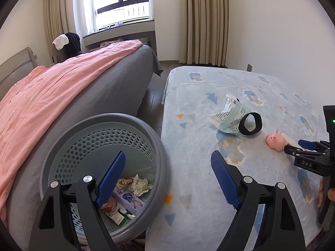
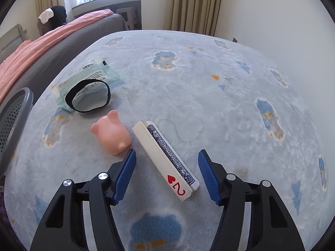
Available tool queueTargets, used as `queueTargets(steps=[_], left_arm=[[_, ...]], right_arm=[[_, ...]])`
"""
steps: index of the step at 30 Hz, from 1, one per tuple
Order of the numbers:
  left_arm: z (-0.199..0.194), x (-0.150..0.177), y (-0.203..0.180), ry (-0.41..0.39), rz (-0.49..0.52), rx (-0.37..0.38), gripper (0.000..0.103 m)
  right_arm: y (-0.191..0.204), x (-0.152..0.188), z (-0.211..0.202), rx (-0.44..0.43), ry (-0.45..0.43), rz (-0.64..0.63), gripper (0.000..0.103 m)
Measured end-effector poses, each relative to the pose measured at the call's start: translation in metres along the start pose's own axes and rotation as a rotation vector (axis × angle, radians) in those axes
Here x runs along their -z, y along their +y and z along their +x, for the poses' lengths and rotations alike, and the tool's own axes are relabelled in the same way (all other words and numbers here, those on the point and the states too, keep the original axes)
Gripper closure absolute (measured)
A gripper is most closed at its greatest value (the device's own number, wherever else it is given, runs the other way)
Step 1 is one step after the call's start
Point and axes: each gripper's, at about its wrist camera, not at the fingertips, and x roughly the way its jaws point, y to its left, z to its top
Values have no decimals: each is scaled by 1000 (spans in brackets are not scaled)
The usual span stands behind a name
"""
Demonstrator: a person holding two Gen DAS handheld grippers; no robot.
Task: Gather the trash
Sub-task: 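Grasp the white playing-card box with the right tool, then grasp the pink pig toy with the left tool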
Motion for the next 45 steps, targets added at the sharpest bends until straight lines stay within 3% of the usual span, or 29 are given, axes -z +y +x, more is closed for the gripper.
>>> queueTargets(steps=[6,8,14,27,32,45], left_arm=[[5,2,-11,1,27,9,23],[7,4,-16,1,39,9,23],[7,11,-38,15,100,35,23],[10,-6,-127,37,159,171,23],[36,-9,-161,94,187,169,23],[78,-16,-193,201,180,154,23]], right_arm=[[2,-2,1,-28,-1,-25,55],[4,-2,0,-40,0,-39,66],[0,-3,-3,-83,6,-8,84],[-34,-6,-9,-142,0,138,85],[-60,-13,-14,-137,-28,216,85],[-111,-12,-15,-132,-26,351,85]])
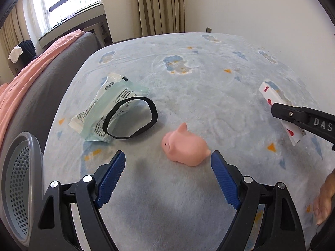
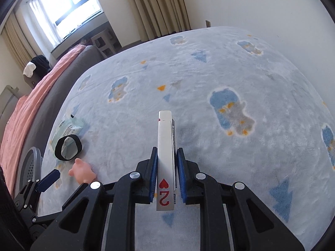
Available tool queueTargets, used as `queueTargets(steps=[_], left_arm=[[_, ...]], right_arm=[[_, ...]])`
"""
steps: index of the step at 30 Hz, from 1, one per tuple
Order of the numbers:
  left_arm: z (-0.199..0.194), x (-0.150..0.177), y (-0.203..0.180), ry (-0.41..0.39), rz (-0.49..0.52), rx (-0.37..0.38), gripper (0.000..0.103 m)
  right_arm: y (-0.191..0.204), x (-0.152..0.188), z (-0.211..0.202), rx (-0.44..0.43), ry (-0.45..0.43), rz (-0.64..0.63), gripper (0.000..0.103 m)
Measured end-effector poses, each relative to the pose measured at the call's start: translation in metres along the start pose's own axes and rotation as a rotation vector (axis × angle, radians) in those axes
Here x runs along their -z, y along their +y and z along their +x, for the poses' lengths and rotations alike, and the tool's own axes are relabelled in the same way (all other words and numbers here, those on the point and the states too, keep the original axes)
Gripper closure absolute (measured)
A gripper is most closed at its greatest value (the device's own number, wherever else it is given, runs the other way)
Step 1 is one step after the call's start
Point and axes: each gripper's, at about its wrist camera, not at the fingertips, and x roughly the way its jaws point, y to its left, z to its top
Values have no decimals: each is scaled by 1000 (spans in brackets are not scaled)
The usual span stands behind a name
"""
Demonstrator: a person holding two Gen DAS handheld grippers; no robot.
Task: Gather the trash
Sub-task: 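Grasp the pink pig toy with the left tool, then carry the pig toy and card box in both tools over the basket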
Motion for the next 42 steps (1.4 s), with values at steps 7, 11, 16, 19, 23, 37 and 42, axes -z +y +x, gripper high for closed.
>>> queueTargets(steps=[7,11,16,19,23,37,42], left_arm=[[21,-4,-1,47,-40,8,25],[18,-5,5,41,-69,46,49],[9,1,7,41,-84,72,60],[0,11,10,39,-88,83,60],[-18,25,20,23,-75,64,60],[-95,51,128,-91,-178,-3,60],[-115,60,175,-118,-212,-60,60]], right_arm=[[0,0,-4,-12,-4,4,85],[0,-1,-6,-21,-5,7,85],[8,1,-8,-21,-3,-15,85],[15,3,-7,-10,3,-33,85],[26,6,-9,-18,5,-53,85],[116,23,-22,-94,-6,-144,85],[160,35,-20,-119,15,-211,85]])
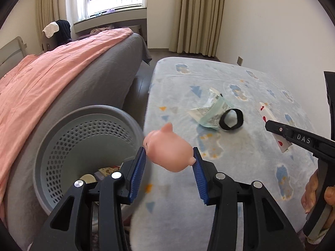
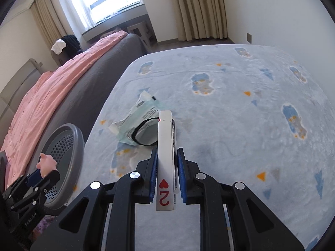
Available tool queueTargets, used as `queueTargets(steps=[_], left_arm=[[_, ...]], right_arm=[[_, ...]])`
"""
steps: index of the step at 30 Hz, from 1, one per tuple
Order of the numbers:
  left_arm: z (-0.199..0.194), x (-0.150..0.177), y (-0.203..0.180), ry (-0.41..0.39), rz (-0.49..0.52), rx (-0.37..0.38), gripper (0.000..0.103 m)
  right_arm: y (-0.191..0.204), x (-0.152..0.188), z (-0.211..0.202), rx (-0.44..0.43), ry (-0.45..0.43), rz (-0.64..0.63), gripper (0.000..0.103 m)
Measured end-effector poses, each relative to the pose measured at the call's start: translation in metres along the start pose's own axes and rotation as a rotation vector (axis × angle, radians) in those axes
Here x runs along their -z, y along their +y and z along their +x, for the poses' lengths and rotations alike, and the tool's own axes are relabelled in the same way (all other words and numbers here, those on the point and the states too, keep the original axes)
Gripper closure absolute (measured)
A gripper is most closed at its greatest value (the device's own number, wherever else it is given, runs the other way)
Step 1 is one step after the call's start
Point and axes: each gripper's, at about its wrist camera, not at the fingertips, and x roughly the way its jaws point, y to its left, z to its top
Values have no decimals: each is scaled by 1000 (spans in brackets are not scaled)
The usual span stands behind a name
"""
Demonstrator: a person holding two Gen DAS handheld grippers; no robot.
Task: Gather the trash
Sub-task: 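Carry the pig toy and card box in both tools over the basket, then open both tools to drop the pig toy and card box into the basket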
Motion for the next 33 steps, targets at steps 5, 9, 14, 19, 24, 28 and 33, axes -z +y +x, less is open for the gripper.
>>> queueTargets(steps=[5,9,14,19,24,28,33], left_arm=[[-8,-1,48,-10,-43,-53,60],[-11,-1,82,-13,-77,-91,60],[-8,0,113,-3,-87,-157,60],[-3,5,139,7,-108,-187,60],[8,11,154,23,-137,-198,60],[15,11,162,28,-161,-195,60],[20,14,169,31,-181,-203,60]], right_arm=[[48,-4,-3,-49,-5,-71,85],[85,-6,-2,-89,-10,-114,85],[129,-7,12,-137,3,-172,85],[163,-7,26,-183,26,-221,85],[192,-4,45,-219,58,-268,85],[208,1,57,-236,79,-296,85],[217,8,64,-254,96,-319,84]])
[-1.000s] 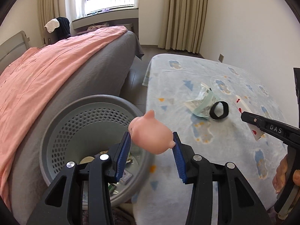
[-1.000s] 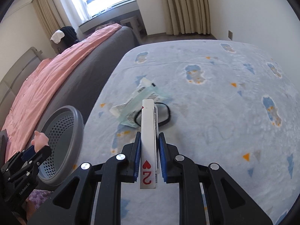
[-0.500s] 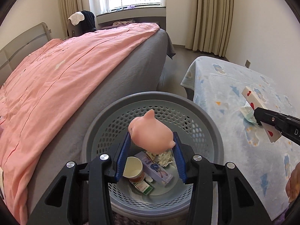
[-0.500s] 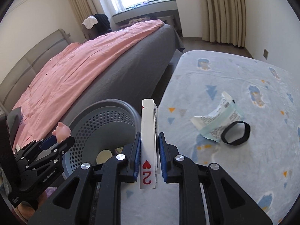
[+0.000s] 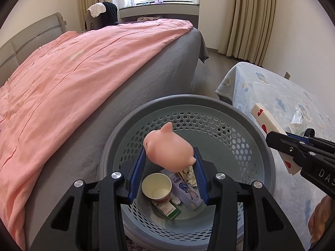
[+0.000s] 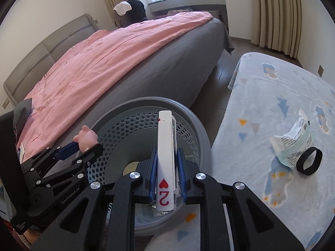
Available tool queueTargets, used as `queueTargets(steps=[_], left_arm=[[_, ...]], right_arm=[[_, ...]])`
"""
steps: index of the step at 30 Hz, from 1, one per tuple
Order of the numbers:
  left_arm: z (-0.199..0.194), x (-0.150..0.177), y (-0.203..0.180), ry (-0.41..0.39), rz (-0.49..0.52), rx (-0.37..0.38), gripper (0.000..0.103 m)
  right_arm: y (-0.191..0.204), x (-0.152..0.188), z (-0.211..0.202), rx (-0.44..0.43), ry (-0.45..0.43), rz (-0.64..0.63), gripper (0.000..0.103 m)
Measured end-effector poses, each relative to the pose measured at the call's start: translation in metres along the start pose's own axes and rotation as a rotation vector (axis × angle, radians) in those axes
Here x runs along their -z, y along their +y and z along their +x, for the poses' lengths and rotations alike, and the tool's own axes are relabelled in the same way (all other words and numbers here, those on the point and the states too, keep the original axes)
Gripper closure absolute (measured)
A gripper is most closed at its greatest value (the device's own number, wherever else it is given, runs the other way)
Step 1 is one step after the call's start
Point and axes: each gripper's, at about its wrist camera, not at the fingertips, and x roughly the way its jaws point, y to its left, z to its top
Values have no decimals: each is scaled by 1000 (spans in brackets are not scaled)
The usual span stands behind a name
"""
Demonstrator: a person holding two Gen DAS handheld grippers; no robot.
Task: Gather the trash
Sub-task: 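Open both tools to drop the pig toy and card box into the basket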
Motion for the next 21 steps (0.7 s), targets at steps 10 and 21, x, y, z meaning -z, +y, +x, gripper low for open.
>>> queueTargets(steps=[10,21], left_arm=[[5,3,6,8,-5,-20,59],[5,4,7,8,-15,-31,46]], right_arm=[[8,4,15,-36,34,-6,83],[9,8,15,-37,25,-7,73]])
